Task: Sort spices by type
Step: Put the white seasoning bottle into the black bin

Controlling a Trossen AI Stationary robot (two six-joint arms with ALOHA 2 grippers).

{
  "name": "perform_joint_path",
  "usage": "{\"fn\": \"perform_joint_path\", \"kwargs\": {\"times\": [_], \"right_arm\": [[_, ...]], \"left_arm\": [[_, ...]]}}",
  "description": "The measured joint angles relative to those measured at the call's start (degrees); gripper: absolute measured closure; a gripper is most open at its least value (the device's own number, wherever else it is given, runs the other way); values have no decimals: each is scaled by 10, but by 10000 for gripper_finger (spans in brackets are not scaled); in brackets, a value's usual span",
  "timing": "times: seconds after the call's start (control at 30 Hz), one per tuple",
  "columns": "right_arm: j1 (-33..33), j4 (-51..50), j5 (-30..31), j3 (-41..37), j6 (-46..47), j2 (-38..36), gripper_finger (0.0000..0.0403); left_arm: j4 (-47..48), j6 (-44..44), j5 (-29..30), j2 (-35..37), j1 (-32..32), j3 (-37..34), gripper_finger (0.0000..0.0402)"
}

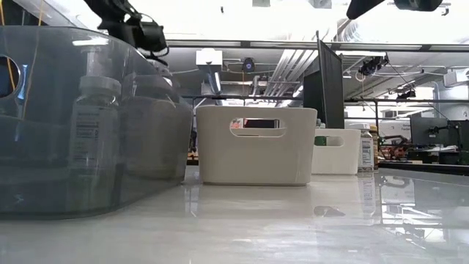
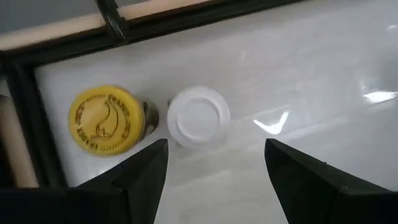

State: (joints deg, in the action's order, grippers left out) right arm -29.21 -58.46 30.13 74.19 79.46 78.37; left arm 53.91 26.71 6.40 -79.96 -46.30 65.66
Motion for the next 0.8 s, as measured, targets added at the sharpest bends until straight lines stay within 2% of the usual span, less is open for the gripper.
{"fn": "perform_joint_path", "kwargs": {"times": [0.1,0.43,0.6,0.8], "right_arm": [[0,0,0,0,0,0,403],[0,1,0,0,5,0,403],[0,2,1,0,16,0,403],[-1,4,6,0,15,0,403]], "left_arm": [[-3,-1,-34,-25,-30,20,147],[-8,-8,-23,-98,-26,40,147],[-15,1,9,-105,-27,41,147],[-22,-2,8,-89,-26,39,147]]}}
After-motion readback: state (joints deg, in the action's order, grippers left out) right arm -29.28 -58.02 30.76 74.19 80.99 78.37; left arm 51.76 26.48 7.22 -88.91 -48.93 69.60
